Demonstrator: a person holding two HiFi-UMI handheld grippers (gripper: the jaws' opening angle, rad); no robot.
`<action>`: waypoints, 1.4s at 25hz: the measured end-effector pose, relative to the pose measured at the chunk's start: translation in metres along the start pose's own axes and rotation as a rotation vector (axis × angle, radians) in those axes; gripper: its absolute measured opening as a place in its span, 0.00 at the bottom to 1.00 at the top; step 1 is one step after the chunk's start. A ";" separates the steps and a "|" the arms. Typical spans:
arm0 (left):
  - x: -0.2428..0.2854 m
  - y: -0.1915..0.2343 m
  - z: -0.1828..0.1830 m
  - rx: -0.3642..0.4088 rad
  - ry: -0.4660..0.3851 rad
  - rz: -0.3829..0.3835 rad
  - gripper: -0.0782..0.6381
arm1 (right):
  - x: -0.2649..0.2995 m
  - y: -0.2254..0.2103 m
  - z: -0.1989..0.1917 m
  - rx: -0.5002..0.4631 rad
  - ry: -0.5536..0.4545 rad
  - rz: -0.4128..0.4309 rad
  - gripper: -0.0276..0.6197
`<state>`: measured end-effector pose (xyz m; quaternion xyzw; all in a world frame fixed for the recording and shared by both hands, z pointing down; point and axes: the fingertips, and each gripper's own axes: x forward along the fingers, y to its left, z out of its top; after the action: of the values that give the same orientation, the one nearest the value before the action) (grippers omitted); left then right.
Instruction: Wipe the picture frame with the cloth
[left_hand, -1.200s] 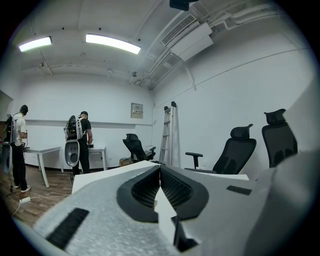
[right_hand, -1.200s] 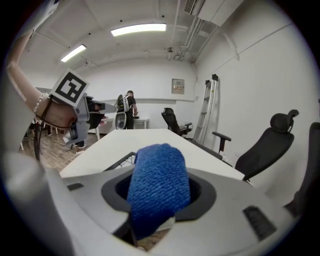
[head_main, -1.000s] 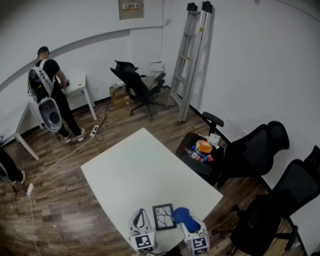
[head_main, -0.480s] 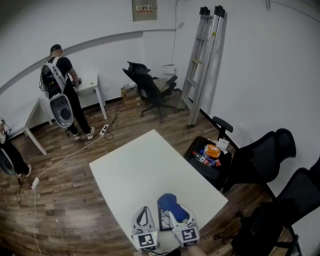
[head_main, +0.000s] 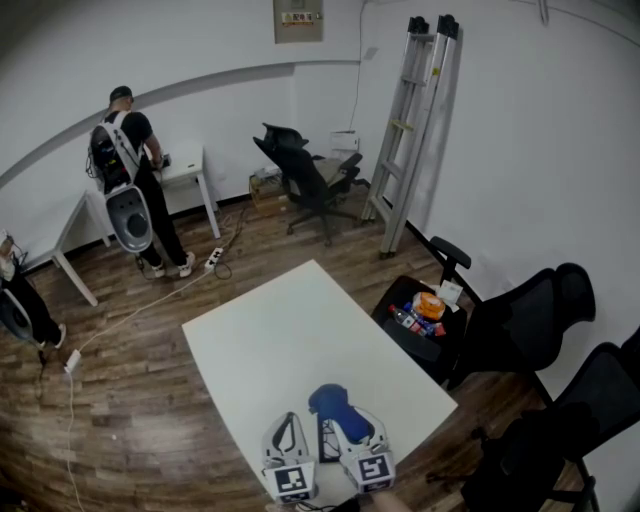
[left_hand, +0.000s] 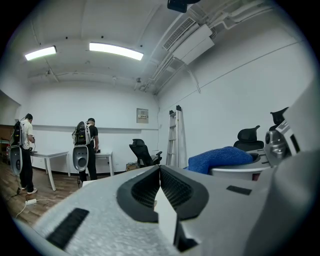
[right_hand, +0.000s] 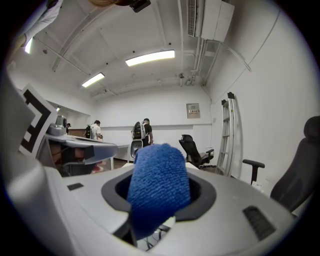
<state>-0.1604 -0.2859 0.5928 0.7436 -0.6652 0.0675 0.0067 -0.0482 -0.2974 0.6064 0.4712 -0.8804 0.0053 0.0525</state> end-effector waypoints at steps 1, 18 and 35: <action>0.000 0.000 0.001 -0.002 -0.006 -0.001 0.11 | 0.001 0.000 0.001 0.002 -0.004 0.000 0.30; 0.006 -0.016 0.002 -0.005 -0.005 -0.027 0.11 | 0.000 -0.005 -0.006 0.022 0.028 -0.004 0.29; 0.006 -0.021 0.001 -0.001 0.005 -0.027 0.11 | -0.001 -0.008 -0.004 0.015 0.033 0.003 0.29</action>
<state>-0.1392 -0.2892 0.5943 0.7523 -0.6552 0.0690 0.0099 -0.0407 -0.3004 0.6098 0.4700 -0.8802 0.0197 0.0637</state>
